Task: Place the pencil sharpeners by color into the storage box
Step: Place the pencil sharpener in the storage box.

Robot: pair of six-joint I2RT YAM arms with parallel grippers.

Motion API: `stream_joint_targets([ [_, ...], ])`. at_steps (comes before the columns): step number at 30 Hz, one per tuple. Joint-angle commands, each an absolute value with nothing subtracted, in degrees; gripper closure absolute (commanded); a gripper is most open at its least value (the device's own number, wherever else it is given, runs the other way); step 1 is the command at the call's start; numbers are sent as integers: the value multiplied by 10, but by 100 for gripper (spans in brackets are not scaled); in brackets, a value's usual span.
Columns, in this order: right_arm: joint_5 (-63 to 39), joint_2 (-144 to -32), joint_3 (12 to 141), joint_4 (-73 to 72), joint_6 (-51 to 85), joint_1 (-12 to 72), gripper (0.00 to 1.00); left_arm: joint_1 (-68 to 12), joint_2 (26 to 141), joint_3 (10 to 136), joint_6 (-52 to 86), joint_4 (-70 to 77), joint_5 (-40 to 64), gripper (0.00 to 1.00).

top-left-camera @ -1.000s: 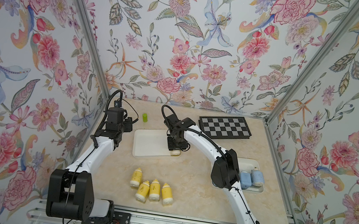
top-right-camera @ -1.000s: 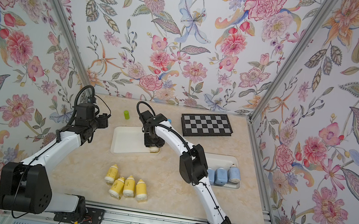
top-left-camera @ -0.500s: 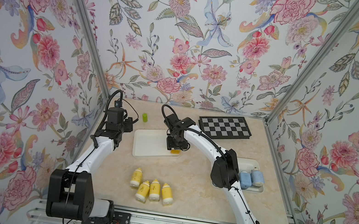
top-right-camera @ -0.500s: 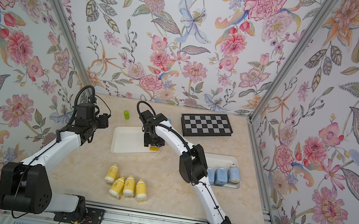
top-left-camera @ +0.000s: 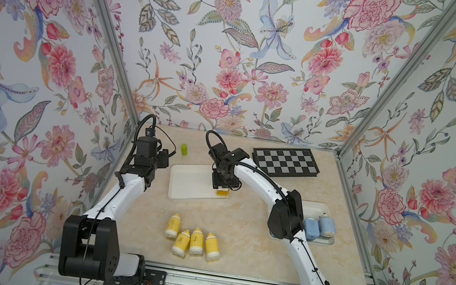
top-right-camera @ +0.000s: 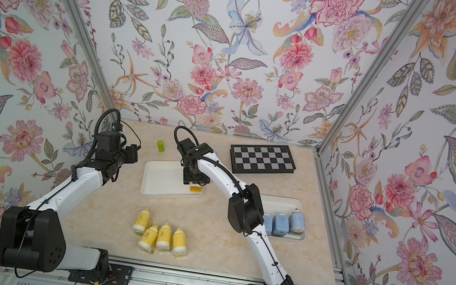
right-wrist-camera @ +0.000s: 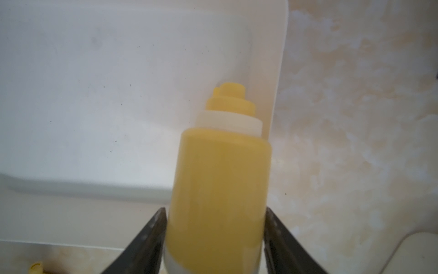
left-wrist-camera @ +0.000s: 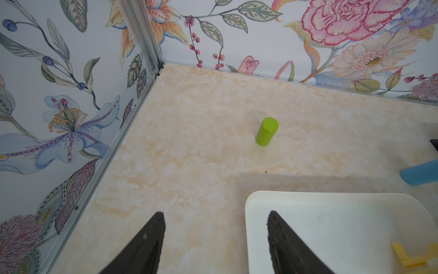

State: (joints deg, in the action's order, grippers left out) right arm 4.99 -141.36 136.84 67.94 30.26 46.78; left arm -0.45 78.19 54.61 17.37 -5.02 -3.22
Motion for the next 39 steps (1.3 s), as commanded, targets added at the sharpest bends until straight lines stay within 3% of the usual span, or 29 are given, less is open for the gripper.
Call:
stream_joint_targets([
  [1,58,-1415,1390,691,299,464,36,-11,780,540,173,-46,-33,30],
  [19,46,-1447,1443,691,281,447,37,-11,782,540,171,-46,-35,30],
  [24,37,-1455,1444,691,275,443,43,-11,785,540,171,-46,-36,30],
  [31,29,-1449,1433,691,268,447,58,-11,786,539,170,-46,-37,30],
  [39,60,-1431,1413,690,266,463,65,-11,783,540,171,-46,-35,30],
])
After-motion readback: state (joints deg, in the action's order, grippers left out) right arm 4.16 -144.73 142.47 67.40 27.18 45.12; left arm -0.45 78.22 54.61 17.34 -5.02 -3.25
